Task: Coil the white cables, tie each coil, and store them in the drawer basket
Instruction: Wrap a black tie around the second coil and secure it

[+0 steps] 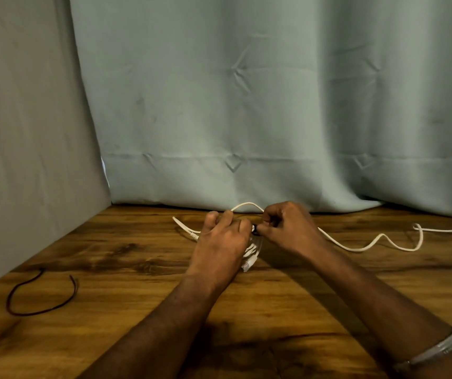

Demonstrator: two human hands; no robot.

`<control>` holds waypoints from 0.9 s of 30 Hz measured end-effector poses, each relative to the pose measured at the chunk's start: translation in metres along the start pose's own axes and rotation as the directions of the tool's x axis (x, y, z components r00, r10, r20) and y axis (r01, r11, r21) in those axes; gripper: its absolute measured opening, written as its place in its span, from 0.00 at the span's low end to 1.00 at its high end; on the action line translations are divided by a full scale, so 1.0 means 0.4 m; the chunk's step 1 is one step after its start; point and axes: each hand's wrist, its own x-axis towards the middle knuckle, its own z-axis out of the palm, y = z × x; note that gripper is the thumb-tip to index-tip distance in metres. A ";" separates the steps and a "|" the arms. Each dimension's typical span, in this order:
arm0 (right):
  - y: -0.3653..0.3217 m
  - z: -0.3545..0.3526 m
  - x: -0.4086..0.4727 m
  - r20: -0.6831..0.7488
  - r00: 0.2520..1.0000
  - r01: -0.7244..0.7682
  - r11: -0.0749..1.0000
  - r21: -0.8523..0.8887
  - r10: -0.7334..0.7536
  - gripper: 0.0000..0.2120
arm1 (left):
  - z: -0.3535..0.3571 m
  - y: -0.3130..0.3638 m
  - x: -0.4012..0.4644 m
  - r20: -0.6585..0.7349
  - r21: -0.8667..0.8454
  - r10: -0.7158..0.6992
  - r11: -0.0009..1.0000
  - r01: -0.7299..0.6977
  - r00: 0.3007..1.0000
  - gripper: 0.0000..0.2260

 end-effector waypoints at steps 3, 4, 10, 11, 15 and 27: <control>0.007 -0.008 0.003 0.038 0.998 0.058 0.998 0.005 -0.058 0.08 | 0.008 0.001 -0.001 0.018 -0.019 0.011 1.000 -0.011 1.000 0.22; 0.009 -0.011 0.003 0.047 0.996 0.073 0.997 0.007 -0.073 0.08 | 0.010 0.001 -0.002 0.025 -0.018 0.014 1.000 -0.013 1.000 0.21; 0.008 -0.029 0.005 0.083 0.992 0.091 0.994 0.064 -0.096 0.08 | 0.008 0.001 -0.005 0.019 -0.045 -0.055 0.997 0.055 0.998 0.17; 0.005 -0.028 0.005 0.087 0.992 0.086 0.993 0.081 -0.093 0.07 | 0.007 0.000 -0.005 0.021 -0.056 -0.072 0.996 0.073 0.997 0.15; 0.006 -0.005 0.006 0.068 0.998 0.006 0.997 0.073 -0.011 0.07 | 0.009 -0.007 -0.003 0.047 -0.048 -0.114 0.992 0.116 0.992 0.14; -0.001 0.006 -0.003 0.043 0.994 -0.103 0.982 0.158 0.097 0.05 | 0.006 -0.007 -0.004 0.053 -0.050 -0.058 0.997 0.061 0.997 0.19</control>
